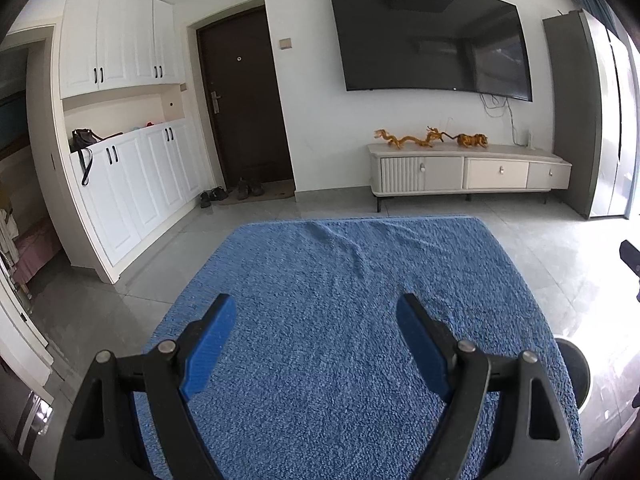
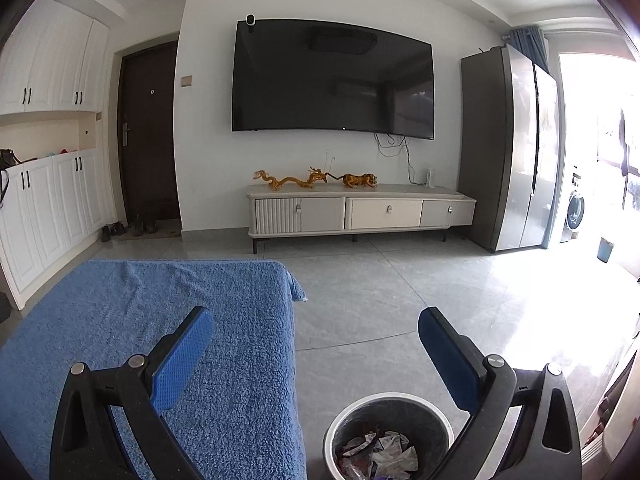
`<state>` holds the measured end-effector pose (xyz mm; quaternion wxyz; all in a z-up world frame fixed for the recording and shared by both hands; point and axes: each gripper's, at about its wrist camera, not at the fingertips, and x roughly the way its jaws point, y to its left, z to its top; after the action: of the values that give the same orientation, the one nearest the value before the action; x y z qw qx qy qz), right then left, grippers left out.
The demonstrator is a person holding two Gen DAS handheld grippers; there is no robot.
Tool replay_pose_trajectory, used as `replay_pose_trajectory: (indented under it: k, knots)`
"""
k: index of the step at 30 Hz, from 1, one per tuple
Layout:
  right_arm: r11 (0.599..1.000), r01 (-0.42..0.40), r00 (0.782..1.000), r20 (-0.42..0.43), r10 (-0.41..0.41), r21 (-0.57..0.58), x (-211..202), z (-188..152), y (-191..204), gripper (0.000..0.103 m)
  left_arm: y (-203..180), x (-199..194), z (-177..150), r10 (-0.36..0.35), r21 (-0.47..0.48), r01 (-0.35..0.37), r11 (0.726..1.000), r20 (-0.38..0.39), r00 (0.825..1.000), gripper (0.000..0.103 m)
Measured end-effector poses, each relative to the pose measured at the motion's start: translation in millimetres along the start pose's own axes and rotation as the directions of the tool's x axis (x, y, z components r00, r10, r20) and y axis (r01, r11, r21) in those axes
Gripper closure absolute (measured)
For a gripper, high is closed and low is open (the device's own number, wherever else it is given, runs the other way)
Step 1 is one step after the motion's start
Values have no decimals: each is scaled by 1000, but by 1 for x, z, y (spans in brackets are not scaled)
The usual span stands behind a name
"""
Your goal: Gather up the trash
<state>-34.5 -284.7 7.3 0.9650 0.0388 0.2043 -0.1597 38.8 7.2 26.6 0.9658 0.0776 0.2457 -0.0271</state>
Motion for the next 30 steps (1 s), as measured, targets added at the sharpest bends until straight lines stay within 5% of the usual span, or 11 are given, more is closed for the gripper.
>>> replay_pose_trajectory:
  k: [30]
  knots:
    - [1000, -2, 1000, 7, 2, 7, -6, -2, -5, 0, 6, -16, 0, 35, -22, -34, 999, 34, 999, 21]
